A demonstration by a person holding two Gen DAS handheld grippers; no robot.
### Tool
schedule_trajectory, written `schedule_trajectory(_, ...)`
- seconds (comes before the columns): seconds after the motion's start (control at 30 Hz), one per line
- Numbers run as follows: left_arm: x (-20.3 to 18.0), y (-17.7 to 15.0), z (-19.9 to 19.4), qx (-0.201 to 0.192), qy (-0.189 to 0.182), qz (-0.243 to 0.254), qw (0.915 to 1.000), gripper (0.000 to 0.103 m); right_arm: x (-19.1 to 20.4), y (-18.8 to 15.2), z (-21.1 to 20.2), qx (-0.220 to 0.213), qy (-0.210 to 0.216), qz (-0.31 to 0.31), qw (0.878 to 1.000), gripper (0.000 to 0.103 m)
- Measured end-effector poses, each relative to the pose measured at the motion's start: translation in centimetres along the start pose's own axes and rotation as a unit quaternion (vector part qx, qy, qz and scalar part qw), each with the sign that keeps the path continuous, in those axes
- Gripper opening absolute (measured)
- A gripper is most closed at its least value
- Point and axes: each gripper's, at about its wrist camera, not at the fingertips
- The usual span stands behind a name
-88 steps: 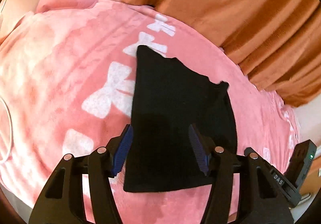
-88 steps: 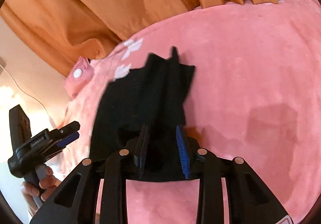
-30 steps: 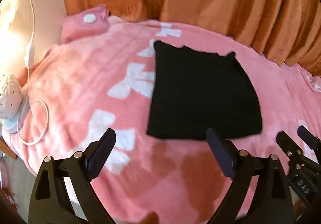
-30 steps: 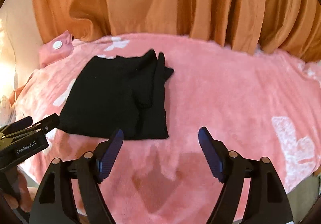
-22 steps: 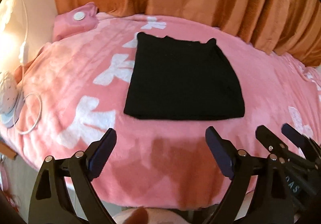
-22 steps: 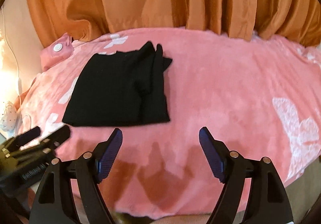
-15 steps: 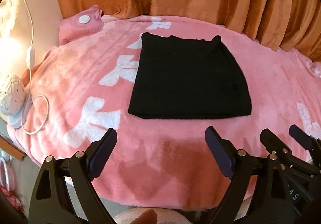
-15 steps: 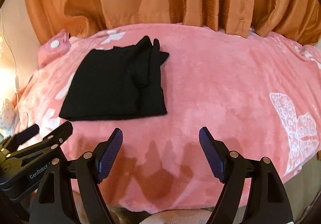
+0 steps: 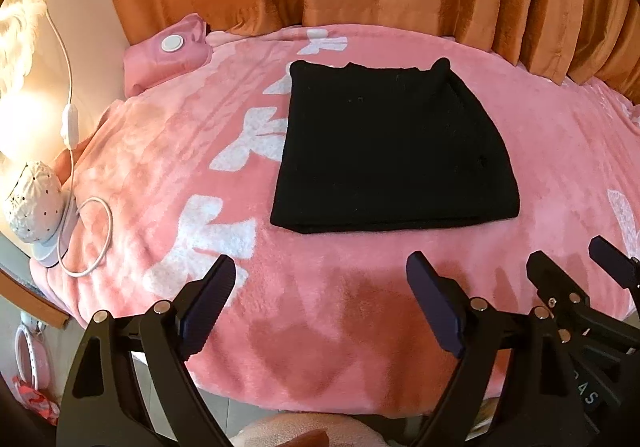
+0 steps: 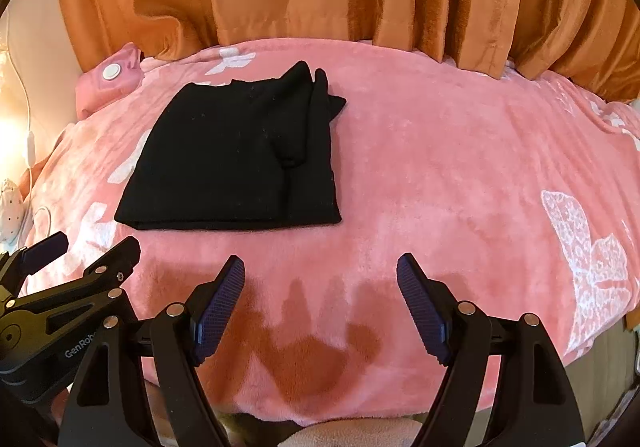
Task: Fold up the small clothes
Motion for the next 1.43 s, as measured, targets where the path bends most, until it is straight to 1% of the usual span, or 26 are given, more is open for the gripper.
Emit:
schedule_trajectory(0.3, 0.0, 0.1, 0.5, 0.01, 0.001, 0.003, 0.9999, 0.083, 0.3, -0.1, 0.1, 0.006, -0.002, 0.004, 1.0, 0.076)
schedule_trajectory(0.57, -0.4, 0.0, 0.4, 0.003, 0.014, 0.008, 0.9999, 0.081, 0.3, -0.2, 0.3, 0.008, -0.005, 0.003, 1.0, 0.076)
schedule_trajectory(0.67, -0.3, 0.0, 0.4, 0.006, 0.007, 0.005, 0.9999, 0.081, 0.1, -0.1, 0.4, 0.008, -0.003, 0.003, 1.0, 0.076)
schedule_trajectory(0.83, -0.3, 0.0, 0.4, 0.007, 0.009, 0.006, 0.9999, 0.081, 0.1, -0.1, 0.5, 0.013, -0.002, 0.007, 1.0, 0.076)
schedule_trajectory(1.2, -0.4, 0.1, 0.9, 0.024, 0.006, 0.006, 0.9997, 0.08, 0.3, -0.3, 0.7, 0.019, -0.009, 0.007, 1.0, 0.074)
schedule_trajectory(1.43, -0.4, 0.1, 1.1, 0.026, 0.008, 0.008, 0.9996, 0.076, 0.6, -0.3, 0.7, 0.017, -0.012, 0.002, 1.0, 0.074)
Point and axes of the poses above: each gripper's, at about its wrist camera, not at the fingertips, and z roughly the way its jaws point, x to its left, y to its top, and after that the axes turned 1 degree about -y, right-handed
